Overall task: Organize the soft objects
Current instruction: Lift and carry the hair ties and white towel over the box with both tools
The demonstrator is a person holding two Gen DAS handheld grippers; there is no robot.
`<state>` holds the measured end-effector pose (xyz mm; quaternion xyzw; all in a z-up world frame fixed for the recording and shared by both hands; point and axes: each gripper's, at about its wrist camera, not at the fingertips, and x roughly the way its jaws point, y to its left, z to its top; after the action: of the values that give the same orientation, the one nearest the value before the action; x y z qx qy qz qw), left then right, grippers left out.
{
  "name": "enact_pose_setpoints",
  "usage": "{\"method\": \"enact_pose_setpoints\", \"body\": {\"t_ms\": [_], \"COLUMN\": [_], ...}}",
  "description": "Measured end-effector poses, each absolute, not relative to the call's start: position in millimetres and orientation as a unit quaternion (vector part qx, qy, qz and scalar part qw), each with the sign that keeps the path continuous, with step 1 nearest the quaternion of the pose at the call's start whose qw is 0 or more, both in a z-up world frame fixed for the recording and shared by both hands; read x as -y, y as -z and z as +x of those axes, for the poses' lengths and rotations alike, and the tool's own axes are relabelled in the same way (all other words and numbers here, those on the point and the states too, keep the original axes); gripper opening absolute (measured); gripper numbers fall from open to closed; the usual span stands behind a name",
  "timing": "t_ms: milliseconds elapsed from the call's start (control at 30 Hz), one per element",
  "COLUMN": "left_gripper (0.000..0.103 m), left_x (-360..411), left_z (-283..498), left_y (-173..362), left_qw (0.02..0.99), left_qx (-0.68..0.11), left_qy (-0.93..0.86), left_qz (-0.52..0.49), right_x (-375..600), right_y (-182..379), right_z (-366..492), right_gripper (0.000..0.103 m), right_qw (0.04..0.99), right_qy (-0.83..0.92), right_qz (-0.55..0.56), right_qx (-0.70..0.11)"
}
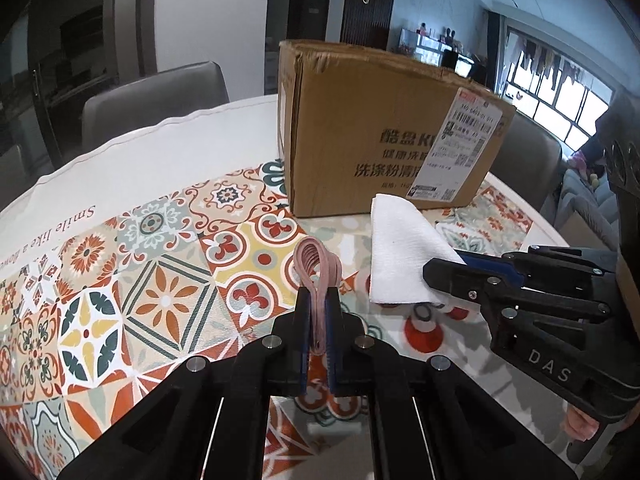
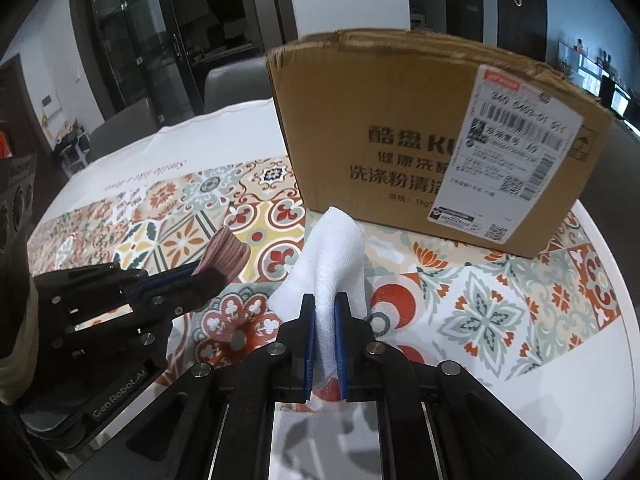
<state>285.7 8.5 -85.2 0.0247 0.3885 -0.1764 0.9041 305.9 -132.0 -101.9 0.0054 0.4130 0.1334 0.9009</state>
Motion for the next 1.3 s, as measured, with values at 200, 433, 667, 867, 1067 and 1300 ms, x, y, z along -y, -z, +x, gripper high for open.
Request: {"method": "enact_pose_setpoints", "body": {"t_ms": [200, 433, 667, 867, 1067, 1300], "left_gripper": [0.008, 0.008, 0.008, 0.008, 0.008, 0.008], "left_x": [-3, 5, 13, 21, 28, 33], "left_z": [273, 261, 250, 244, 241, 244], "left_y": [62, 26, -9, -34, -53, -71], "left_qw": [0.913, 0.927, 0.939, 0.947, 0.953, 0.958], "left_qx": [-0.368, -0.333, -0.297, -0.267, -0.242, -0.219], "left_qy": [0.173, 0.17, 0.171, 0.175, 0.178, 0.182], "left_qz": [0.021, 0.028, 0.034, 0.037, 0.039, 0.041], "right_x": [139, 151, 161, 169, 178, 186], "right_y": [82, 51, 19, -4, -21, -41], "right_z": [293, 278, 264, 254, 248, 246], "right_gripper": [0.01, 0.01, 0.01, 0.01, 0.01, 0.01], "right_qw": [0.91, 0.925, 0.938, 0.947, 0.954, 0.962], "right_qy": [-0.131, -0.127, -0.124, -0.121, -0.119, -0.116], "right_qz": [0.018, 0.026, 0.037, 0.043, 0.047, 0.048], "right_qx": [-0.392, -0.358, -0.322, -0.293, -0.27, -0.244]}}
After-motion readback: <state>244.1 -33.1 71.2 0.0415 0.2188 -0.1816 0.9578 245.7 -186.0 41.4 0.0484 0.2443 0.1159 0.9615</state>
